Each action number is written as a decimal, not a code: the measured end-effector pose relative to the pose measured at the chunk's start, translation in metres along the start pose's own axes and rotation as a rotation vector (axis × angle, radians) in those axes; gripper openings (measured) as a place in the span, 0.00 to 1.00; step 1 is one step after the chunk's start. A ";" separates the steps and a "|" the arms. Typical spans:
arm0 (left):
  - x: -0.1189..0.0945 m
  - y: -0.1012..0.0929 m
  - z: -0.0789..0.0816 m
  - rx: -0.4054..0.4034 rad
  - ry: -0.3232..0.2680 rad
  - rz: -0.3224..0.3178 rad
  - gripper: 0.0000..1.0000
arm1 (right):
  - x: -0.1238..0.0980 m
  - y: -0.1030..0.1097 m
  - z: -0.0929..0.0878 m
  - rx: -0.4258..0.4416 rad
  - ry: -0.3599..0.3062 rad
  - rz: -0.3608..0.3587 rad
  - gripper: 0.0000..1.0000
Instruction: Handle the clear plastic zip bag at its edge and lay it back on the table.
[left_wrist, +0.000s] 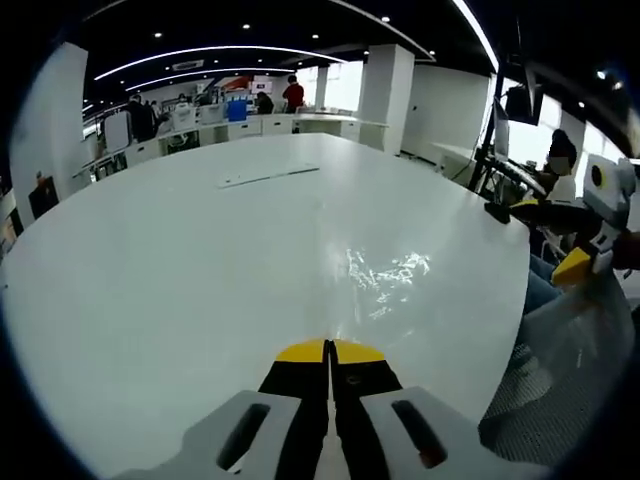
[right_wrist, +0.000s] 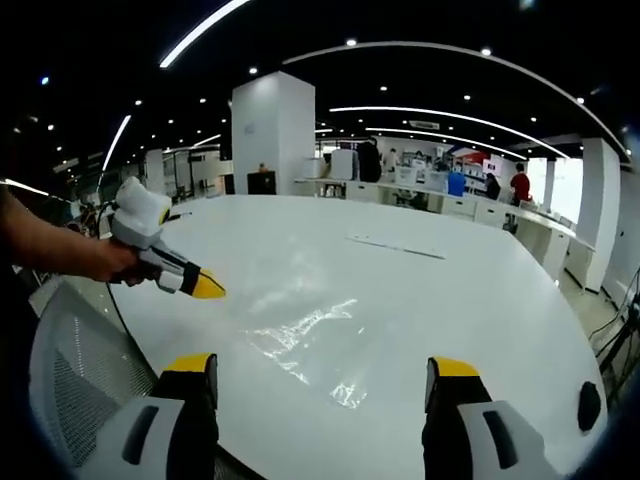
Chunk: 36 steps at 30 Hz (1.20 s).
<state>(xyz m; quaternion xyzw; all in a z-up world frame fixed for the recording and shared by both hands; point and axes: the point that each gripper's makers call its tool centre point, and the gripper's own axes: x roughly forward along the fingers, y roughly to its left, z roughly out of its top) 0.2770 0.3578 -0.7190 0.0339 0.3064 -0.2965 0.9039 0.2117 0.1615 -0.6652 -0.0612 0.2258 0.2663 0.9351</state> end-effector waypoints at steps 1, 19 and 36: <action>-0.001 -0.001 0.001 -0.001 -0.001 -0.001 0.00 | 0.000 0.000 0.001 0.001 -0.002 0.001 0.85; -0.008 -0.009 0.013 0.001 -0.028 -0.010 0.00 | -0.001 -0.001 0.013 0.012 -0.020 0.005 0.84; -0.012 -0.015 0.022 0.001 -0.043 -0.026 0.00 | 0.005 0.003 0.025 0.009 -0.028 0.017 0.83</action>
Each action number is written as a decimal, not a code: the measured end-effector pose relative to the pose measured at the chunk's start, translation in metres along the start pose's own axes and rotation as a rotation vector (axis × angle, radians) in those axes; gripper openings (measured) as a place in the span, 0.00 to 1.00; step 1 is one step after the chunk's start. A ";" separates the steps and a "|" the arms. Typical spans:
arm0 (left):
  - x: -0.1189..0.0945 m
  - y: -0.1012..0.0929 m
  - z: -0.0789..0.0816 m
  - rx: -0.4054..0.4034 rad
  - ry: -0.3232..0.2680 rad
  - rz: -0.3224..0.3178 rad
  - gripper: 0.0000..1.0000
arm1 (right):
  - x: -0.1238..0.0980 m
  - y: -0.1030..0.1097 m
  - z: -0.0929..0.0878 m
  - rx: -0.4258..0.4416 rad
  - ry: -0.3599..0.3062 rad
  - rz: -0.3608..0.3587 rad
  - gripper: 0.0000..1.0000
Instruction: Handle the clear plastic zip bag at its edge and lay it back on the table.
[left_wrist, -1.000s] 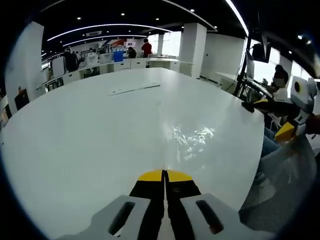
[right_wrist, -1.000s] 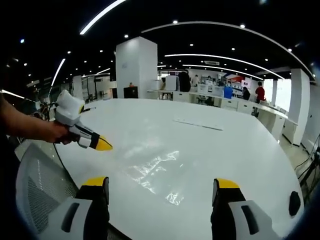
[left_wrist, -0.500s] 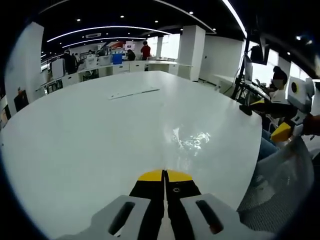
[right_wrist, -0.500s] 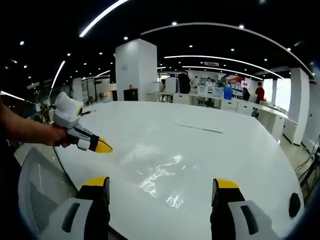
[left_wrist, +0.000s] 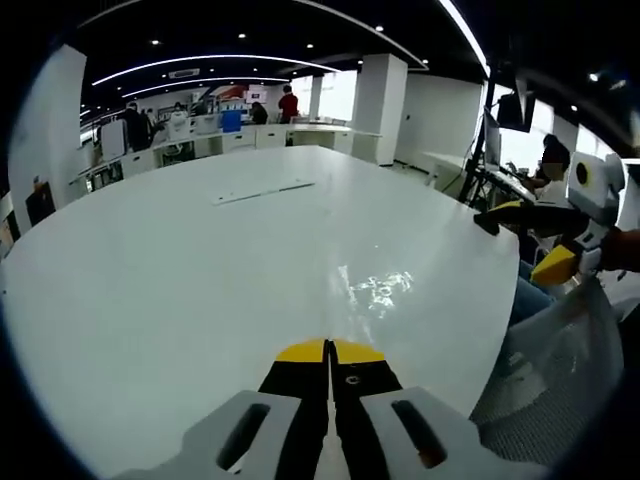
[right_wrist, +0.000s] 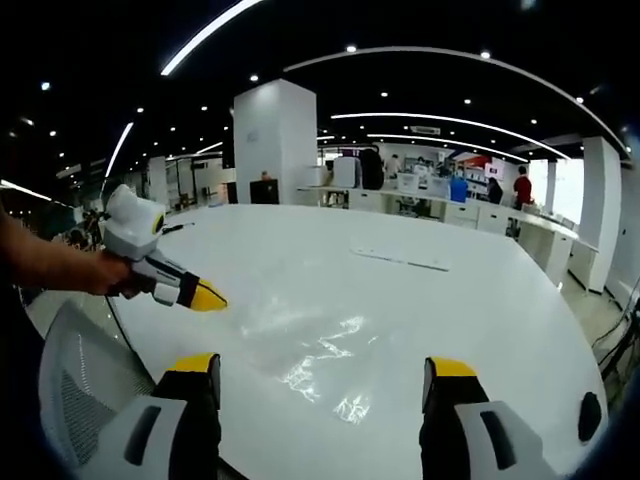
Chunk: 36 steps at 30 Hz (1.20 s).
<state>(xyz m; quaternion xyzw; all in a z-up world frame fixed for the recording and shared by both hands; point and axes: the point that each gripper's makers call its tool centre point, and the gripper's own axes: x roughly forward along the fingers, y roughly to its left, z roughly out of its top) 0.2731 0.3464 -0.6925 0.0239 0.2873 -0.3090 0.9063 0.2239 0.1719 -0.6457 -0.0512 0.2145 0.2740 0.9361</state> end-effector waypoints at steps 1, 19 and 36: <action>0.000 0.000 0.001 0.000 -0.002 -0.001 0.00 | 0.000 0.000 0.001 0.000 -0.002 0.000 0.83; -0.002 -0.002 0.013 0.018 -0.019 -0.015 0.00 | 0.005 0.003 0.017 0.007 -0.024 0.005 0.82; -0.006 -0.013 0.023 0.015 -0.038 -0.031 0.00 | 0.006 0.006 0.025 0.025 -0.038 0.014 0.80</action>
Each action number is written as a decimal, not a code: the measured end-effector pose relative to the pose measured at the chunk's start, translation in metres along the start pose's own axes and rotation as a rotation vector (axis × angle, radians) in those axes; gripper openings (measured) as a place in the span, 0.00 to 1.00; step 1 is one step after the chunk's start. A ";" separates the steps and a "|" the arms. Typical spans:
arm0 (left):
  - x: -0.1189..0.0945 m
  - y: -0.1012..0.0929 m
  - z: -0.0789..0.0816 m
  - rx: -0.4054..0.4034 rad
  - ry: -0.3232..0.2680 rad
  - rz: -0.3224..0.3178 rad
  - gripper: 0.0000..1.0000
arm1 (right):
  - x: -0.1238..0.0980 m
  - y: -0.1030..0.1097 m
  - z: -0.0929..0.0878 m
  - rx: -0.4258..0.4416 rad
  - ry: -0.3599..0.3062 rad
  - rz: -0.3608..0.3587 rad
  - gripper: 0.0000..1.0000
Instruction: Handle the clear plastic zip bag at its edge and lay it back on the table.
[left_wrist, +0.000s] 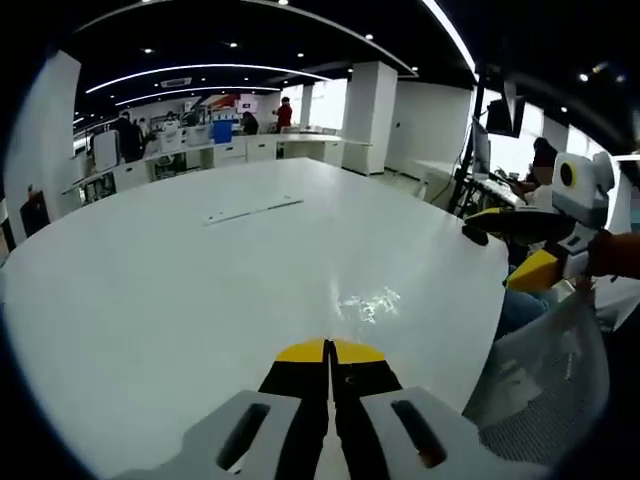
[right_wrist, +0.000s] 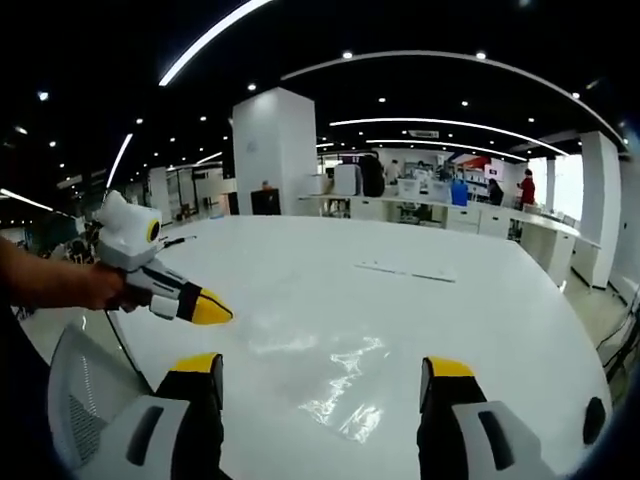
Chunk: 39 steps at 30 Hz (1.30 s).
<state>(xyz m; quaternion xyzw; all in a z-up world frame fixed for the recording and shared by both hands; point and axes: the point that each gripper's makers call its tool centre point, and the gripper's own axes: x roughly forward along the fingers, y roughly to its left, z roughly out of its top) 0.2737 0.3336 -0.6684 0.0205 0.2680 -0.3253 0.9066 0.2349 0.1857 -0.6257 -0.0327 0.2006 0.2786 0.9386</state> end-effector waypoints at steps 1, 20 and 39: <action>0.000 0.000 0.000 -0.001 0.000 0.000 0.00 | 0.000 0.000 0.001 0.002 -0.002 0.001 0.80; -0.011 -0.021 0.025 0.009 -0.027 -0.030 0.00 | 0.005 0.004 0.013 0.033 -0.028 0.020 0.79; -0.012 -0.023 0.015 0.042 -0.007 -0.039 0.00 | 0.005 0.010 0.011 0.047 -0.020 0.036 0.77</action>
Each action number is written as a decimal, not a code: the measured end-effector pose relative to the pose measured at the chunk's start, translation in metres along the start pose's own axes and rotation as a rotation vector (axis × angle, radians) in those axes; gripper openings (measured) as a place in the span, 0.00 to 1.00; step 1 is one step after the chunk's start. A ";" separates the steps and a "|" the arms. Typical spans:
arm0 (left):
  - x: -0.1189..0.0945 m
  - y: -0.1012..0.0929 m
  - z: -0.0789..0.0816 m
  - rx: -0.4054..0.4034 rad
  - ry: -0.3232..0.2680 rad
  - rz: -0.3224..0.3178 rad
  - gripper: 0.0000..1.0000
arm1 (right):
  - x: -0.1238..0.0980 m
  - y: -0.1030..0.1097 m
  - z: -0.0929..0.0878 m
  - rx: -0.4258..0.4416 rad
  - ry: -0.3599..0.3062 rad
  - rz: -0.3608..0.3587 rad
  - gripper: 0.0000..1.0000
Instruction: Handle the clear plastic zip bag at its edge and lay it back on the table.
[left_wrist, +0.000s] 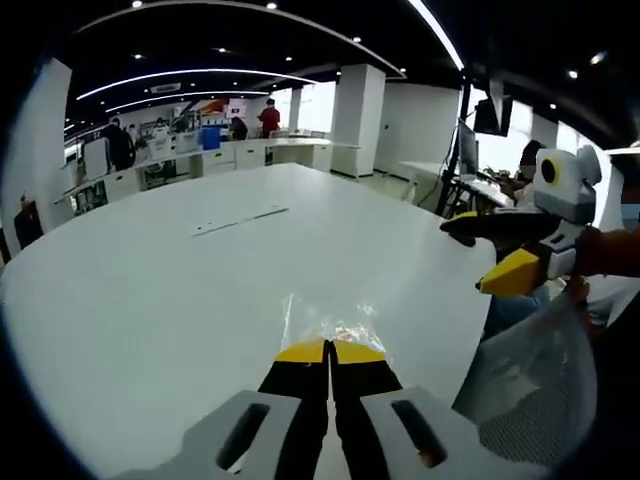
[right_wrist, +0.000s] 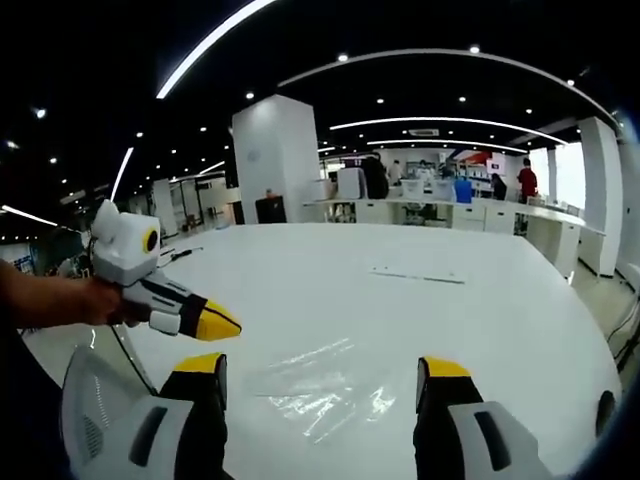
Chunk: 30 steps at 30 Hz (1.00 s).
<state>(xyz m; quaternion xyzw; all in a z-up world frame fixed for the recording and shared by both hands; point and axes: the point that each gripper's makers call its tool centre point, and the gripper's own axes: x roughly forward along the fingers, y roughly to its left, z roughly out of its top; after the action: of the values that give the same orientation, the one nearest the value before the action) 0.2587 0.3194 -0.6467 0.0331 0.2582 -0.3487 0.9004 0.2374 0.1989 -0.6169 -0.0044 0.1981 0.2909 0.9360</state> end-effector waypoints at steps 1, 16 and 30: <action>0.000 0.001 -0.002 0.003 0.000 -0.001 0.00 | 0.000 0.000 0.000 0.000 0.000 0.000 0.77; 0.002 0.010 -0.013 0.077 0.007 0.007 0.00 | -0.001 0.001 -0.001 0.003 0.000 -0.007 0.77; 0.003 0.014 -0.021 0.126 0.026 -0.001 0.10 | -0.002 -0.002 -0.005 0.005 0.006 -0.009 0.77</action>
<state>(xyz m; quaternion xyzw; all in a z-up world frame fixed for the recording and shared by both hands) 0.2602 0.3337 -0.6682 0.0939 0.2474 -0.3642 0.8929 0.2354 0.1955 -0.6209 -0.0036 0.2018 0.2861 0.9367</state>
